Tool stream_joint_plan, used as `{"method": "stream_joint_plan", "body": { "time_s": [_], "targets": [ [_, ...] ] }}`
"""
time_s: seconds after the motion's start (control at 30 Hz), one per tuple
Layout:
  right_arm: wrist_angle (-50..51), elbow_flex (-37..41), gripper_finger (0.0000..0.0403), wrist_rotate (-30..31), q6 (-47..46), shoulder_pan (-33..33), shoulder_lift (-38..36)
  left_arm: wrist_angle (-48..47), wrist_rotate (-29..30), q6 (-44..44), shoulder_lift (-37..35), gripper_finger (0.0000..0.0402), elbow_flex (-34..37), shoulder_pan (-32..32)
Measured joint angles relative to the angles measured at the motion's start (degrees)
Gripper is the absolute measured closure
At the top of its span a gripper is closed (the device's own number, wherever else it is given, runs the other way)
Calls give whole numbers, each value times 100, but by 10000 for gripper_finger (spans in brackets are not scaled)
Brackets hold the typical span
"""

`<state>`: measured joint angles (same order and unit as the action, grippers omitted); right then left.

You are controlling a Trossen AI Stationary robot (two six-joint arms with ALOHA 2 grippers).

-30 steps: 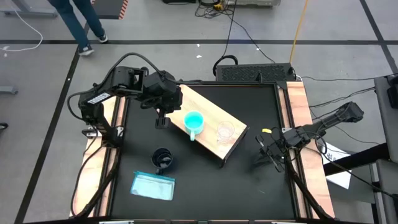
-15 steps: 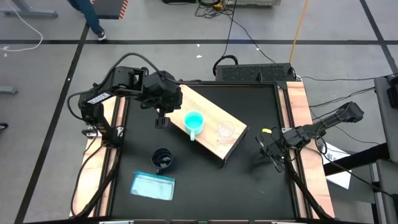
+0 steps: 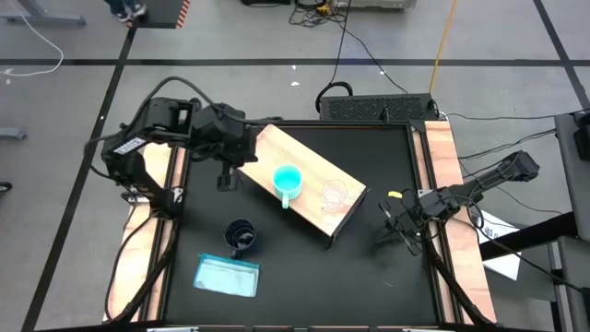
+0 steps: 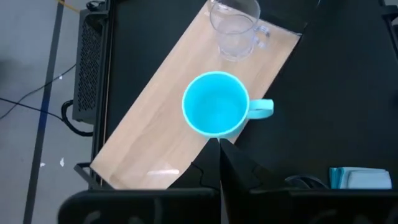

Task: Stack small to large cups/mugs on shelf
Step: Put the dark blue mug on the shelf

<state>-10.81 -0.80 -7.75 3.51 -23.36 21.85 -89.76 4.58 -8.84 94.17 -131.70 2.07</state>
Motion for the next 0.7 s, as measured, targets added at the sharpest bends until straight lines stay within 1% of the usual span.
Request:
{"method": "stream_joint_plan", "body": {
  "time_s": [0.13,0.23,0.4,0.6,0.63,0.7],
  "targets": [
    [0,-2,403,0,4,-1,0,291,23,153,-454,401,531,2],
    [0,0,403,0,6,-1,0,783,17,134,-961,401,1258,-51],
    [-2,-2,403,-2,8,-1,0,2089,12,102,-1904,401,2820,-111],
    [-2,0,403,-2,-18,0,0,3266,-48,399,-2871,401,4331,-237],
    [-3,0,403,-2,-4,-2,0,3580,-90,410,-3021,401,4602,-289],
    [-2,0,403,-2,15,0,0,4315,-445,303,-3319,401,5147,-406]
  ]
}}
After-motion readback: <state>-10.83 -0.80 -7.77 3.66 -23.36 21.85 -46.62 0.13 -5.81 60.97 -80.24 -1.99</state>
